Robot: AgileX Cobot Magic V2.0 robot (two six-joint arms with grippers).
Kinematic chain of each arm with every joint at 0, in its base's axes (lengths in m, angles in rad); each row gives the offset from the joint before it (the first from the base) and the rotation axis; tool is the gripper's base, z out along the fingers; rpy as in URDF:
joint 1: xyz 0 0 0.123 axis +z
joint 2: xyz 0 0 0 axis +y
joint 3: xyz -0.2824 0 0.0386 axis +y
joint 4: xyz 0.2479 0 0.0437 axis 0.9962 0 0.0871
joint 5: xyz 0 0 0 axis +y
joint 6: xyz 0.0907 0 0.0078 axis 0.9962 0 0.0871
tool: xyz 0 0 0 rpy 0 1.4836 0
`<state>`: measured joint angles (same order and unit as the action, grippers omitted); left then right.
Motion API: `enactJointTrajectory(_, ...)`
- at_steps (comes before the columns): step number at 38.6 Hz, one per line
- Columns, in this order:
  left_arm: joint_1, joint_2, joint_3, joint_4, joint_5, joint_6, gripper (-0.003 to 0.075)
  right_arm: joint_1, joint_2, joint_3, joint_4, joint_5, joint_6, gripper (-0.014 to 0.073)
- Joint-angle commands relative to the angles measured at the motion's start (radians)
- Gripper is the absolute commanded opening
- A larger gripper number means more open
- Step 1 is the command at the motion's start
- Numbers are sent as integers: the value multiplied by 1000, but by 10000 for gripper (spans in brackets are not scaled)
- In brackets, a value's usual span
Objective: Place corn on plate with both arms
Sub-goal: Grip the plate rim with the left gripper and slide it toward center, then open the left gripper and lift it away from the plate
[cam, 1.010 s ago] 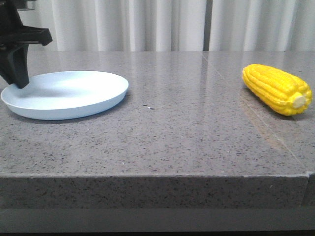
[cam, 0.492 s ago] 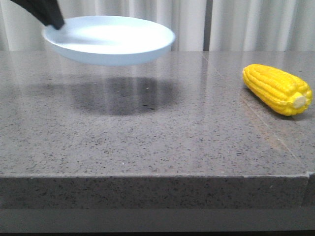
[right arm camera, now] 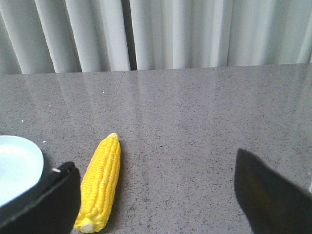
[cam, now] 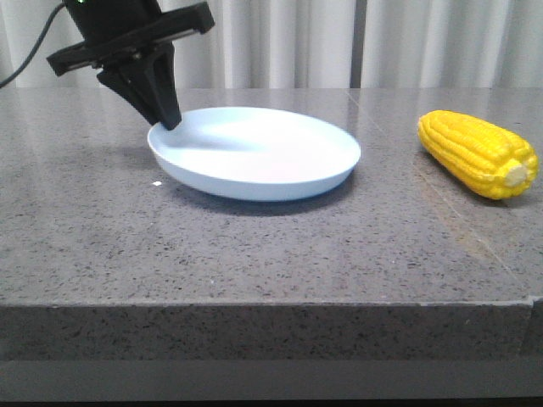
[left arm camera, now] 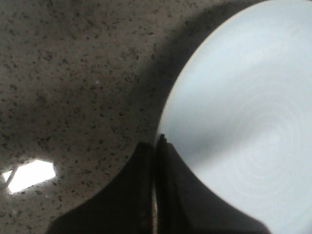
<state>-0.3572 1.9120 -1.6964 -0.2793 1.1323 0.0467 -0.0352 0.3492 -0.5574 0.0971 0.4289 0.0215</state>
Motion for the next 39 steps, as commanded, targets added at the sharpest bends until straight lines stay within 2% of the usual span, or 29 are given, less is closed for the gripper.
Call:
enactJointTrajectory(1, -6, -41, -32, -4, -26, -1, -14, -1, 14, -36, 6, -87, -6, 660)
enactJointTrajectory(5, -6, -39, -32, 6, -27, -1, 55, -1, 14, -36, 6, -87, -6, 660)
enactJointTrajectory(11, -6, -43, -57, 68, -2, -1, 268, -1, 14, -36, 6, -87, -6, 660)
enactJointTrajectory(15, -6, -72, -99, 162, 49, -23, 330, -1, 14, -36, 6, -87, -6, 660)
enactJointTrajectory(21, -6, -165, -114, 305, 58, -73, 288, -1, 14, -36, 6, -87, -6, 660)
enactJointTrajectory(27, 7, -241, -93, 410, 58, -108, 169, -1, 14, -36, 6, -87, -6, 660)
enactJointTrajectory(36, 121, -360, 81, 404, 6, -108, -12, -1, 14, -36, 6, -87, -6, 660)
enactJointTrajectory(39, 155, -419, 173, 391, -50, -108, -20, -1, 14, -36, 6, -87, -6, 660)
